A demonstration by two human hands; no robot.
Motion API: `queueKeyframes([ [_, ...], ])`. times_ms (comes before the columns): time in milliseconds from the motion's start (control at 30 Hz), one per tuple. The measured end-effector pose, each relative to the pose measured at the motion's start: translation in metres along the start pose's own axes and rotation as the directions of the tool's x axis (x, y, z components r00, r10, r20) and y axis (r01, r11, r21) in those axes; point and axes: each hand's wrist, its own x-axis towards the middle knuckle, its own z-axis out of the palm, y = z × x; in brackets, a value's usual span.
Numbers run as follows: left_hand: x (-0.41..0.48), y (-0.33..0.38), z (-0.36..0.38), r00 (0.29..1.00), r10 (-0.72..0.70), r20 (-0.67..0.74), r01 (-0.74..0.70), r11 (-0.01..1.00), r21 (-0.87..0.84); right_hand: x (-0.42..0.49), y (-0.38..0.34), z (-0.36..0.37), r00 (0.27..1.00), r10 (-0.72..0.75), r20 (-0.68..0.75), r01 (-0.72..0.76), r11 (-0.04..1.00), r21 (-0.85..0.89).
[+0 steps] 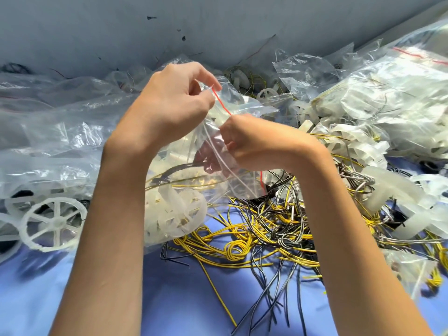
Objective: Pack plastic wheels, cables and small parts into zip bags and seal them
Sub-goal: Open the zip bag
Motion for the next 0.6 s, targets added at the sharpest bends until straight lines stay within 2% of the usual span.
queueKeyframes([
  [100, 0.001, -0.001, 0.000, 1.000, -0.008, -0.008, 0.008, 1.000, -0.008, -0.008, 0.006, -0.009, 0.999, -0.037, 0.021, 0.032, 0.983, 0.178],
  [167, 0.001, -0.001, -0.001, 1.000, -0.006, -0.013, 0.006, 1.000, -0.010, -0.013, 0.010, -0.016, 0.998, -0.056, -0.026, 0.061, 0.961, 0.269],
  [333, 0.000, 0.001, 0.001, 1.000, -0.002, 0.001, 0.002, 1.000, -0.008, -0.009, 0.006, -0.013, 0.987, -0.079, -0.137, 0.102, 0.980, 0.170],
  [467, -0.001, -0.002, -0.003, 1.000, -0.011, -0.015, 0.011, 1.000, -0.022, 0.000, 0.001, -0.002, 0.996, -0.074, -0.048, 0.076, 0.996, 0.046],
  [533, -0.001, -0.006, -0.005, 0.999, -0.024, -0.023, 0.023, 1.000, -0.017, -0.002, 0.004, -0.003, 0.997, -0.072, 0.024, 0.070, 0.994, 0.086],
  [600, -0.001, -0.009, -0.008, 0.998, -0.036, -0.046, 0.037, 0.999, 0.002, -0.008, 0.006, -0.009, 0.998, -0.068, -0.016, 0.070, 0.978, 0.198],
])
